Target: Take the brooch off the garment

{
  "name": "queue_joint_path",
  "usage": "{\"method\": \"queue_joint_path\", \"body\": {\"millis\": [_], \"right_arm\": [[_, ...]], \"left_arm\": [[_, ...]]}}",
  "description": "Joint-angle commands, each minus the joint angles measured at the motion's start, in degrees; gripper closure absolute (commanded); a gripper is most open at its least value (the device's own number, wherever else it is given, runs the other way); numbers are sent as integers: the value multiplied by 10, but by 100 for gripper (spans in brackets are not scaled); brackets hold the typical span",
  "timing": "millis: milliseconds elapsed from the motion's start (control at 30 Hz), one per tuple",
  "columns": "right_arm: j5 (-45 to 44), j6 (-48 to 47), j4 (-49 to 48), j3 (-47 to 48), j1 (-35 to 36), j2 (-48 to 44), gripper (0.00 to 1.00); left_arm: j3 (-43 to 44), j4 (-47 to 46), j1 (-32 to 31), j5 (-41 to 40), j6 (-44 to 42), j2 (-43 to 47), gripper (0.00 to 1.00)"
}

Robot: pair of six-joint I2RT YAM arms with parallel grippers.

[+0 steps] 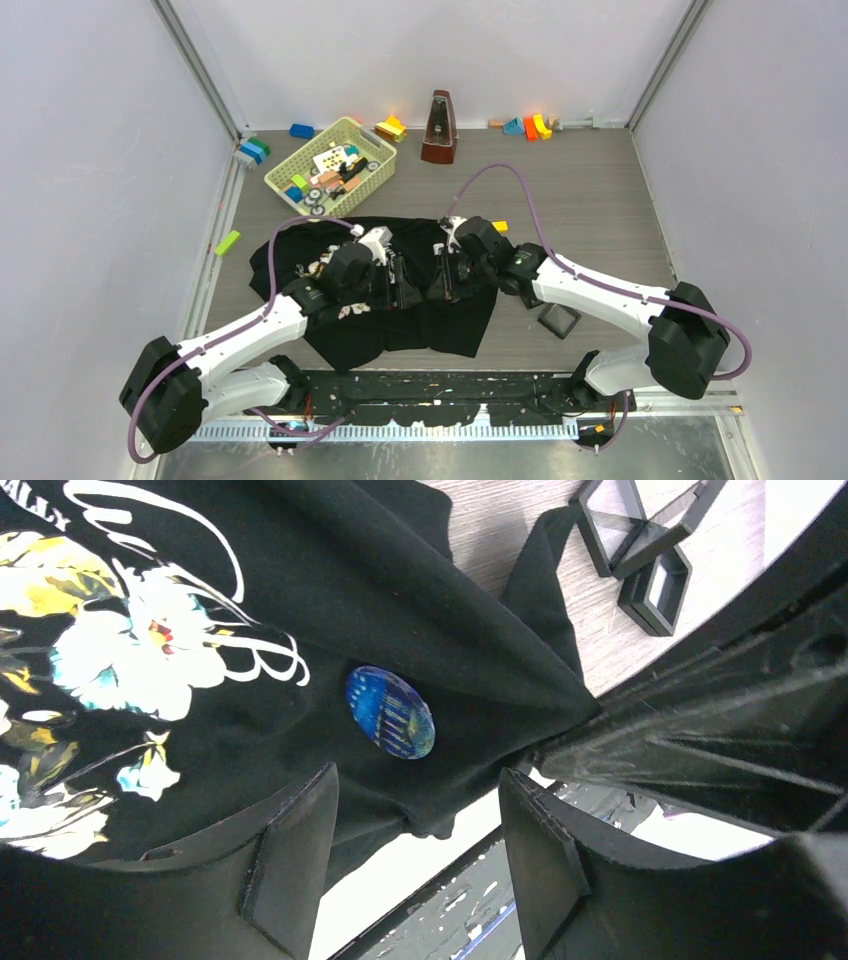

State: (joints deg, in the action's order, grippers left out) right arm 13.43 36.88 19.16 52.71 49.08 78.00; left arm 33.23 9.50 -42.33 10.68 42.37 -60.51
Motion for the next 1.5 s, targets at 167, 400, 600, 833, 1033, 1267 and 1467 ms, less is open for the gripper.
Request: {"method": "queue_joint_path", "body": {"millis": [167, 400, 600, 833, 1033, 1267, 1467], "right_arm": [[20, 13, -23, 20, 21, -12, 99], [16, 10, -15, 22, 28, -12, 99], [-30, 4, 16, 25, 29, -26, 99], [-88, -6, 57, 23, 29, -34, 99], [-97, -4, 46, 9, 29, -17, 99], [-189, 13, 58, 1, 22, 21, 99], [-33, 31, -24, -26, 22, 58, 98]], "left_arm": [[-5, -33, -1, -53, 34, -26, 41], [-13, -83, -1, -27, 56, -72, 43], [6, -25, -1, -42, 33, -87, 65], [3, -3, 0, -61, 30, -46, 96], [4, 6, 0, -56, 24, -29, 100], [10, 21, 2, -46, 12, -9, 100], [-8, 7, 10, -53, 4, 12, 100]]}}
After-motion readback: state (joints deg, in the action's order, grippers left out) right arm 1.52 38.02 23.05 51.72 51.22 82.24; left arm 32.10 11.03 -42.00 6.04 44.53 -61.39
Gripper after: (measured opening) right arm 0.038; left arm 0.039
